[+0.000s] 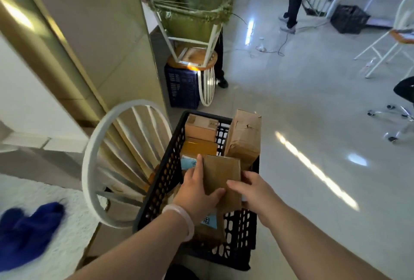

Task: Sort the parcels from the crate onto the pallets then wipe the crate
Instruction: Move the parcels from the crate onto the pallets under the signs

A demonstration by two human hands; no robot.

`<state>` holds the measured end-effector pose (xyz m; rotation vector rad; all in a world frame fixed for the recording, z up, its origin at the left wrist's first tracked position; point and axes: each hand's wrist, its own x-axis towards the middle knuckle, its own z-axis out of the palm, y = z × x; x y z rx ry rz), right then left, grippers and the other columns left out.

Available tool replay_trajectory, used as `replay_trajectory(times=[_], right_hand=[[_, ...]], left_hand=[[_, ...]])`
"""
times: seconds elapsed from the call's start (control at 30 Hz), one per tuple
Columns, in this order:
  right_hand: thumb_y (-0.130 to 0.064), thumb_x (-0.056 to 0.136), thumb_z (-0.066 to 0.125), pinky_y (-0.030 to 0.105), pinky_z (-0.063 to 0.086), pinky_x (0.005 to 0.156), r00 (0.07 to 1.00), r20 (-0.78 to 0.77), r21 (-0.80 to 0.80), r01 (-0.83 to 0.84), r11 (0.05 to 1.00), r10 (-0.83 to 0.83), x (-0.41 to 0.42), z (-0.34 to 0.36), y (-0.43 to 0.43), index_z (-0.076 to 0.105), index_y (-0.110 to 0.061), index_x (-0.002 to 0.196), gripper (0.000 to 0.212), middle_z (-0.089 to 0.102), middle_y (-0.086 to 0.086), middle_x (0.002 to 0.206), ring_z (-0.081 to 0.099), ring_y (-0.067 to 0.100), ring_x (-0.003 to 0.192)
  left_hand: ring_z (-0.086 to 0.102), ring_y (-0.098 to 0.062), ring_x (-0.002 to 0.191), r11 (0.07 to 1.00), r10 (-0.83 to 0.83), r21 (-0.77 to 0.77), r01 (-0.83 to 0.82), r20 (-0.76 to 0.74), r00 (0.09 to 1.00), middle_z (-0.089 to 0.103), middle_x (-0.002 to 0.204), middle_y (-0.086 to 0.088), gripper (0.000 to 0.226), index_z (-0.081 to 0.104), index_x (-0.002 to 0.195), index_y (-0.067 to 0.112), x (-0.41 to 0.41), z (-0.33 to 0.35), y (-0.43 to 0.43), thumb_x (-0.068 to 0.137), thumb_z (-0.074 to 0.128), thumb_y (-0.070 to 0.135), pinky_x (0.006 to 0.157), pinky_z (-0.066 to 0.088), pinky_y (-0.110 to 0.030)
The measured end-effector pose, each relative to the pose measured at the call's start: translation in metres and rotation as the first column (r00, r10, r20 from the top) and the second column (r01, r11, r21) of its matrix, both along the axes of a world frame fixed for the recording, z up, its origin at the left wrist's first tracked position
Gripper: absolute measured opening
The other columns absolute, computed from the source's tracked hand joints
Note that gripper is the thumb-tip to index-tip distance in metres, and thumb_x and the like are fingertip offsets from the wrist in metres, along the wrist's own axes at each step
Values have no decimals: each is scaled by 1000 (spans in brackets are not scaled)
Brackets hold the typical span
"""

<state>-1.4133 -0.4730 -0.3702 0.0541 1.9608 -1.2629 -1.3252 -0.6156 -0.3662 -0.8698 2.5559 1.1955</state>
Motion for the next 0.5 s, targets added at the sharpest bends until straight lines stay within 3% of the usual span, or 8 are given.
replay_trajectory(times=[0.1, 0.2, 0.33, 0.4, 0.5], right_hand=[[-51, 82, 72, 48, 56, 89, 1000, 13, -56, 6, 998, -5, 10, 8, -2, 47, -26, 128, 58, 59, -2, 116, 60, 21, 104], [-66, 79, 64, 52, 55, 90, 1000, 8, -118, 12, 993, -11, 18, 17, -9, 49, -28, 128, 65, 62, 0, 117, 61, 23, 106], [-78, 75, 54, 53, 49, 97, 994, -113, -122, -24, 992, 11, 33, 34, -16, 46, -30, 131, 74, 59, -2, 120, 57, 23, 110], [-68, 83, 56, 46, 46, 100, 979, -201, -118, -66, 991, 41, 42, 44, -20, 43, -32, 138, 67, 54, -4, 129, 53, 22, 118], [-51, 91, 62, 34, 45, 92, 935, -327, -96, -179, 979, 139, 55, 57, -26, 39, -37, 143, 59, 49, -6, 139, 50, 16, 120]], left_hand=[[39, -18, 134, 997, 71, 7, -71, -63, 995, 15, 154, 4, 109, -14, 152, 37, 23, 10, 8, 84, 71, 42, 107, 45, -37], [43, -17, 130, 986, 163, 38, -159, -124, 979, 21, 153, 6, 102, 1, 152, 38, 41, 19, 11, 81, 75, 40, 101, 50, -35], [49, -19, 123, 934, 331, 217, -285, -218, 918, 41, 143, 4, 74, 22, 131, 45, 58, 36, 10, 80, 75, 45, 92, 53, -33], [50, -20, 121, 905, 399, 260, -336, -247, 883, 43, 140, 3, 67, 26, 130, 43, 64, 45, 9, 80, 71, 53, 93, 53, -37], [50, -20, 122, 890, 446, 240, -387, -289, 847, 44, 142, 1, 64, 32, 139, 40, 70, 57, 1, 85, 62, 59, 101, 49, -41]])
